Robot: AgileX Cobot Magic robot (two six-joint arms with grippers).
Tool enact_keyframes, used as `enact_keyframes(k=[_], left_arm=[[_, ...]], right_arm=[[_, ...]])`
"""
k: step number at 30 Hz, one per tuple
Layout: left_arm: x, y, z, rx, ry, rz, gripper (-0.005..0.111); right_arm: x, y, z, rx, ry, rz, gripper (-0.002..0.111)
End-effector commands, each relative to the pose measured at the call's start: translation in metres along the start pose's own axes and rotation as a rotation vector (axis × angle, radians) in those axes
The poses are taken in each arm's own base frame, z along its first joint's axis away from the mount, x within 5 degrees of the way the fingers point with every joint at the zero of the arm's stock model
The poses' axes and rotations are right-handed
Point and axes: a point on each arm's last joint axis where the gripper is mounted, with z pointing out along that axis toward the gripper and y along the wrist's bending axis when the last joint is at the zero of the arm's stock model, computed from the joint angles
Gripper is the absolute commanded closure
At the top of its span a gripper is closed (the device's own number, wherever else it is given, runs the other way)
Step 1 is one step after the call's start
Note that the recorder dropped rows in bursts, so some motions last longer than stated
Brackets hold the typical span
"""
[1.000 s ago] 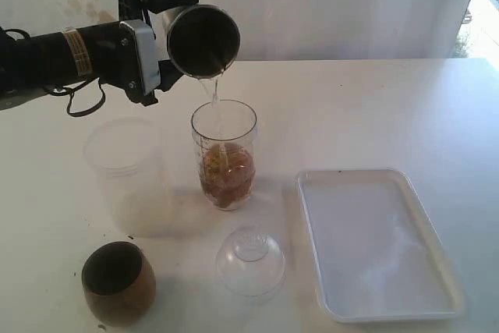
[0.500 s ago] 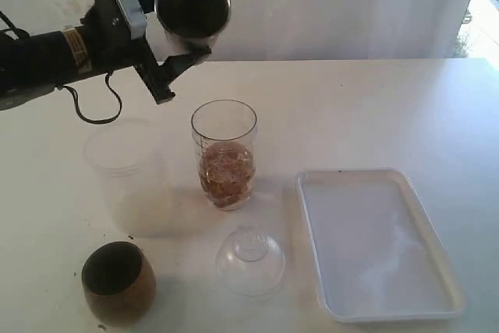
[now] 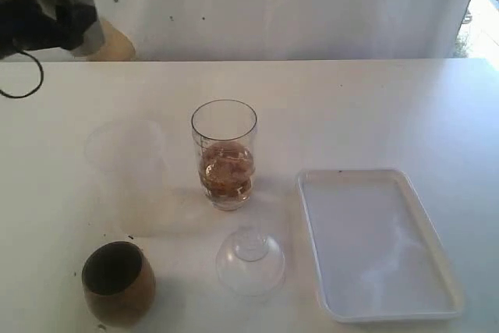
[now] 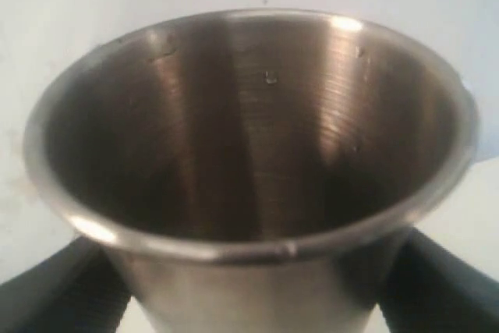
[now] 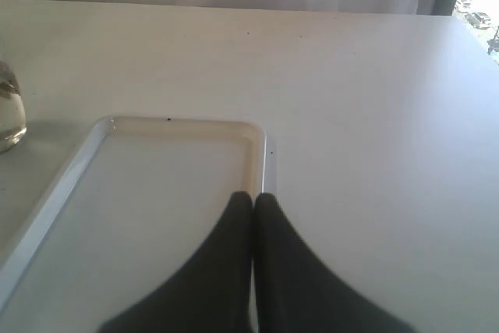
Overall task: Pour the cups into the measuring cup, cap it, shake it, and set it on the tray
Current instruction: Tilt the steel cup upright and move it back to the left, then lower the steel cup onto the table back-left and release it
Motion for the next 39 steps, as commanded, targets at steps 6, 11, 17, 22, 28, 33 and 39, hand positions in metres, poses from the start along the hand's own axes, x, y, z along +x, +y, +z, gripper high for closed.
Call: enact_keyframes(k=[6,11,17,22,28,33,39], left_arm=[[0.080,-0.004,-0.047,-0.026,0.160,-0.057,0.107],[0.098,-0.019,-0.054,0.067,0.070,-0.012,0.107],[0.117,-0.025,-0.049,0.095,0.087,0.018,0.107],[0.132,-0.018,-0.034,0.094,0.115,0.037,0.107],[0.131,-0.001,-0.016,0.002,0.089,0.032,0.107],[0.153,-0.002,-0.014,0.013,0.134,-0.002,0.107],[0.154,-0.003,-0.014,0.019,0.125,-0.007,0.088]], right_arm=[[0.000,0.000,0.000,0.001,-0.007,-0.005,0.108],[0.000,0.000,0.000,0.001,-0.007,-0.019,0.108],[0.000,0.000,0.000,0.001,-0.007,-0.023,0.108],[0.000,0.000,0.000,0.001,-0.007,-0.023,0.108],[0.000,0.000,0.000,0.001,-0.007,-0.023,0.108],[0.000,0.000,0.000,0.001,-0.007,-0.023,0.108],[0.000,0.000,0.000,0.001,-0.007,-0.023,0.108]])
